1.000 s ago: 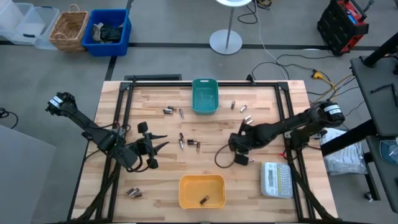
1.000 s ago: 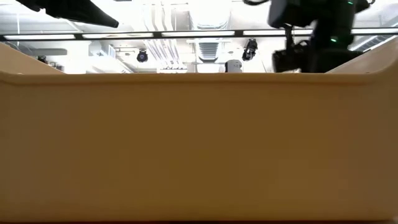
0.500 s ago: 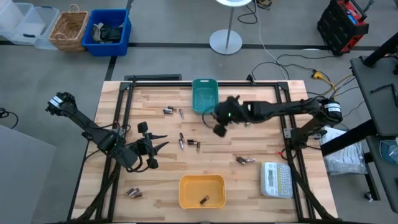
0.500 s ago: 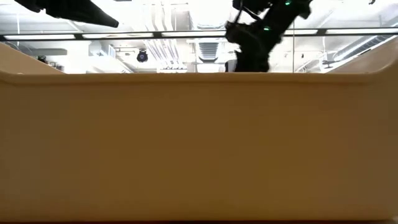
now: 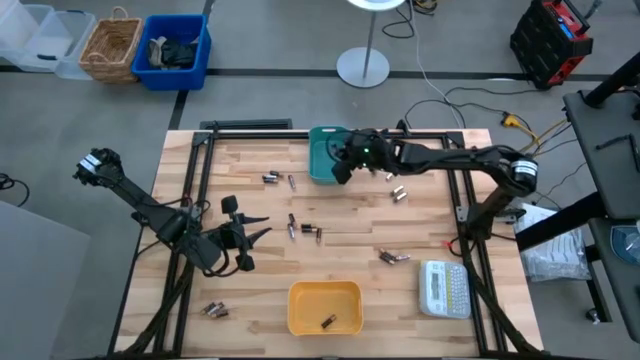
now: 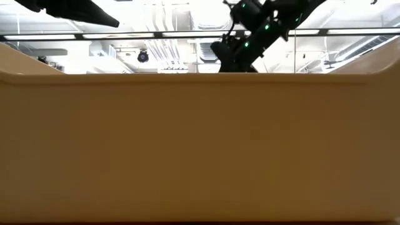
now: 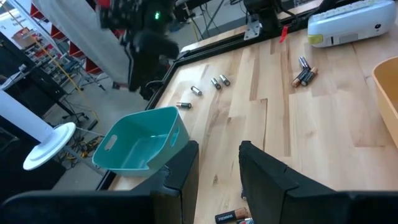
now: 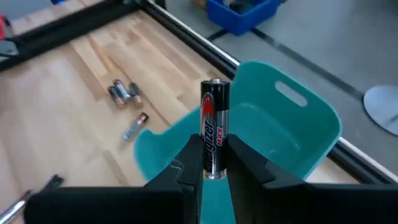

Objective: Sort batteries
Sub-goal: Put the silver battery into the light green bin, then put the black battery into the yellow bin

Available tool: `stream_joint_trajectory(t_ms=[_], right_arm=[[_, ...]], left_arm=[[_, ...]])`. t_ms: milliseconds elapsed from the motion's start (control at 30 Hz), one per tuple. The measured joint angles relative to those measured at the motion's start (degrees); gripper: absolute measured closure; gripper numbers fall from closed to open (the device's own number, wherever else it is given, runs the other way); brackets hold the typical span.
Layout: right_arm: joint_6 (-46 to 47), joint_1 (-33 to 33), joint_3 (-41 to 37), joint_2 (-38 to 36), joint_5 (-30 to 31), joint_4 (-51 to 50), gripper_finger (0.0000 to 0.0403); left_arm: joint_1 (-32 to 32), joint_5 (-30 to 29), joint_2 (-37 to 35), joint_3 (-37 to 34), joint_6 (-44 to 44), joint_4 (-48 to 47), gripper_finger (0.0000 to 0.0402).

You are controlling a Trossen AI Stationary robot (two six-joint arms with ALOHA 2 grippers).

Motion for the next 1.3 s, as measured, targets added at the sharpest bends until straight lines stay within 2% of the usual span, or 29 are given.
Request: stream_joint_trajectory(t_ms=[367,567,800,1000,1167,1300], right_arm=[[0.1,-1.2,5.0,8.2,-0.2,-4.3,0.0359],[0.1,-1.1,5.8,9.5,-0.2,-4.8,0.0336],[0.7,-1.1,5.9,7.5,-0.2,-5.0,0.0309],[0.0,0.0,5.9,4.0,-1.4,-6.9,0.0305],[-1.8,4.6,5.8,-1.7,-2.7,-10.3,0.0324],[-2.5,11.5,4.8,-6.1,-2.6,-12.2,0.0344]], left_arm=[[0.0,0.0,0.0,0.6,0.0,0.0,0.0306],[0.0,0.0,0.0,0.6,0.0,0.1,0.0306],[0.0,0.1,0.0,0.6,0.0,0.1,0.0306],[0.0,0.2,0.0,0.6,-0.4,0.2,0.0306],[0.0,0.2,0.0,0.6,-1.8,0.3,0.0306],[0.0,0.2,0.0,0.6,-2.7,1.6,0.0306]])
